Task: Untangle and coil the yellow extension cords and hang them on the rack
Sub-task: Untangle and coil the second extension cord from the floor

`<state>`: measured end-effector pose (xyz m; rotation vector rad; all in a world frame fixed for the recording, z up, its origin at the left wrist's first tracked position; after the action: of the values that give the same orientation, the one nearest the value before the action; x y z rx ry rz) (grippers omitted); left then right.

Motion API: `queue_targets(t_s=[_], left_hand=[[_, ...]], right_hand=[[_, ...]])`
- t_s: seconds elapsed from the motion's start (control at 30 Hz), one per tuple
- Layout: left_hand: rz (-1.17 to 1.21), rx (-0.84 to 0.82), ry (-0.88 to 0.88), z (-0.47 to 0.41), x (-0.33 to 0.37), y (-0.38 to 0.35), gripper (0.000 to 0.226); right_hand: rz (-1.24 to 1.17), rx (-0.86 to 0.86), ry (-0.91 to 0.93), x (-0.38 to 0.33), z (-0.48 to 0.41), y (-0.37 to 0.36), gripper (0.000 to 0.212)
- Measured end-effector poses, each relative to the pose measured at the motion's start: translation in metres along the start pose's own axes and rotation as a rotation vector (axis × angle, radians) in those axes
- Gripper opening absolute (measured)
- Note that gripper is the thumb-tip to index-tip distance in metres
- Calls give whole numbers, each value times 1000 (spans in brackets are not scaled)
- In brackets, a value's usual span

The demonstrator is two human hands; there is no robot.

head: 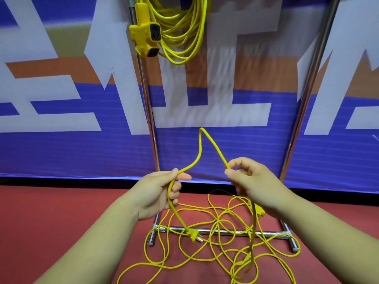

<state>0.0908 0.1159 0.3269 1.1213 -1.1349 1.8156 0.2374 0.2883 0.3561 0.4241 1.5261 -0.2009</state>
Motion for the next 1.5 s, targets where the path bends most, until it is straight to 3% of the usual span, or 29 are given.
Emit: queue_targets(t_s=[0.1,0.2,0.33,0.43,0.5,0.6,0.87,1.13,1.37,1.5], left_hand=[[-36,35,-43,0,4,-2,20],[-139,220,-87,2,6,19,15],[-553,569,-165,19,28,58,9],[-706,673,-171,29,35,68,21],[-637,608,-183,26,31,64,27],[-345,492,-189,19,26,50,24],[199,242,-309,17,38,20,23],[294,84,-432,23,54,-24,23],[416,40,-499,30,62,-34,26],[458,74,-526,33,64,-32,24]], right_hand=[[-5,-3,39,-3,0,-2,8],[-62,62,26,-1,-2,3,18],[-118,211,-39,8,-2,25,30],[-87,255,-60,14,-4,35,32],[-46,226,-85,18,-3,33,30],[59,130,-137,25,-2,23,23],[49,15,-144,24,-3,0,19],[83,-354,-87,15,5,-61,21],[235,-437,-25,8,7,-88,11],[341,-484,11,6,8,-100,23]])
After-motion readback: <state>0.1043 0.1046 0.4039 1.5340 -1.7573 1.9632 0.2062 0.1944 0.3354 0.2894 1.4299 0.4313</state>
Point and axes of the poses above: each hand's wrist, its own z-axis away from the middle knuckle, its own y-axis out of the back of the hand, x = y × z, the point moved 8 cm from there along -z, towards the middle knuckle, and after that the axes turned 12 degrees about -x, right-handed, at the moved point
